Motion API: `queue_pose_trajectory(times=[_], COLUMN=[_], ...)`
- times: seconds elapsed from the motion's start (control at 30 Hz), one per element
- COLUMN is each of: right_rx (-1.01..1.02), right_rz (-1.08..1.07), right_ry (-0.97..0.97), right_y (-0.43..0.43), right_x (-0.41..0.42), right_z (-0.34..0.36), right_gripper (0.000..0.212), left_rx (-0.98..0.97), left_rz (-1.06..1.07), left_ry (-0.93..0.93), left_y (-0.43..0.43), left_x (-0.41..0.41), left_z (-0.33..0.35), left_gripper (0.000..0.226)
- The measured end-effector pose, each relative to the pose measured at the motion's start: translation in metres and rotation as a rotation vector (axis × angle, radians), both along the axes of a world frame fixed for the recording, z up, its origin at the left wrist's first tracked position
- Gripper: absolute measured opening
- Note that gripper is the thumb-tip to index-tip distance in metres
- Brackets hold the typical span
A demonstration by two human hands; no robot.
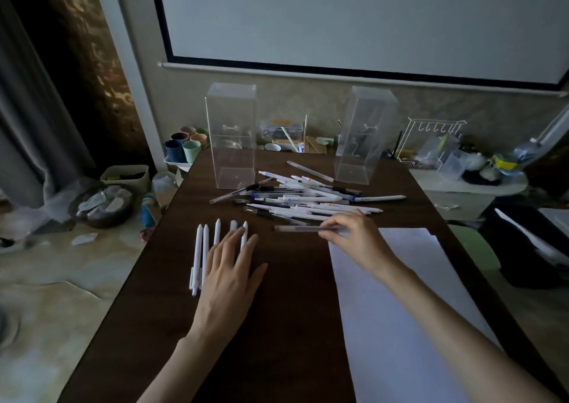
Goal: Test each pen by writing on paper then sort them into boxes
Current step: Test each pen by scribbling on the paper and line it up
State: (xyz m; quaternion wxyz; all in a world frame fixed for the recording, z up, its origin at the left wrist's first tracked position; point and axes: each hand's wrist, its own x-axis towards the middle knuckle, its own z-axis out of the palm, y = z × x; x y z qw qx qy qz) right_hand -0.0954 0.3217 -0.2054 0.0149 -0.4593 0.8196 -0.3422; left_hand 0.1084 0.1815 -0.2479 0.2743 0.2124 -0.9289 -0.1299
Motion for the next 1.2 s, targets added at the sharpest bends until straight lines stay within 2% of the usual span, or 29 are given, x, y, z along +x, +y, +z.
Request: queue_pose_trajectory(times=[0.07, 0.13, 0.2, 0.3, 0.5, 0.6, 0.63, 0.7, 0.73, 0.8, 0.93, 0.97, 1.03, 1.1, 1.2], right_rx=[0.044, 0.054, 0.019, -0.169, -0.435, -0.422, -0.463, -0.672, -0.774, -0.795, -0.302, -0.211, -0.123, -0.099, -0.102], right_rz=[0.050, 0.066, 0.052, 0.009, -0.081, -0.032, -0.017, -0.035, -0.062, -0.123, -0.117, -0.087, -0.031, 0.001, -0.015], right_ry=[-0.020, -0.072, -0.240, -0.594, -0.879, -0.921, -0.909, -0.930, -0.912, -0.656, 0.266, 0.406, 0.478, 0.500, 0.485], right_y=[0.020, 0.034, 0.044, 0.058, 0.066, 0.062, 0.060, 0.059, 0.060, 0.067, 0.073, 0.073, 0.069, 0.066, 0.064], right_x=[0.005, 0.007, 0.007, 0.001, -0.006, -0.005, -0.004, -0.005, -0.008, -0.013, -0.025, -0.025, -0.022, -0.018, -0.018], right_z=[0.003, 0.005, 0.008, 0.013, -0.007, -0.020, -0.022, -0.024, -0.023, -0.019, -0.035, -0.042, -0.053, -0.056, -0.058], right_gripper=[0.011, 0.012, 0.011, 0.006, 0.006, 0.008, 0.009, 0.014, 0.015, 0.016, 0.031, 0.030, 0.028, 0.027, 0.024], left_rx=[-0.019, -0.080, -0.122, -0.069, 0.097, 0.083, 0.040, -0.001, 0.011, 0.080, 0.263, 0.274, 0.190, 0.079, 0.082], left_rz=[-0.087, -0.176, -0.224, -0.263, -0.365, -0.441, -0.454, -0.448, -0.432, -0.410, -0.401, -0.408, -0.455, -0.498, -0.455], left_ry=[0.011, -0.005, -0.022, -0.021, -0.054, -0.066, -0.056, -0.052, -0.048, -0.042, -0.001, -0.001, -0.031, -0.045, 0.000], left_y=[0.010, 0.021, 0.031, 0.039, 0.049, 0.048, 0.047, 0.047, 0.046, 0.044, 0.039, 0.040, 0.042, 0.042, 0.037], left_x=[-0.020, -0.043, -0.062, -0.085, -0.103, -0.104, -0.104, -0.104, -0.104, -0.102, -0.100, -0.101, -0.102, -0.103, -0.102], left_z=[0.005, 0.007, 0.008, 0.008, -0.001, -0.003, -0.002, -0.001, -0.001, -0.001, -0.002, -0.003, -0.004, -0.006, -0.008], left_gripper=[0.056, 0.050, 0.041, 0.039, 0.039, 0.041, 0.041, 0.045, 0.050, 0.057, 0.060, 0.061, 0.056, 0.041, 0.029])
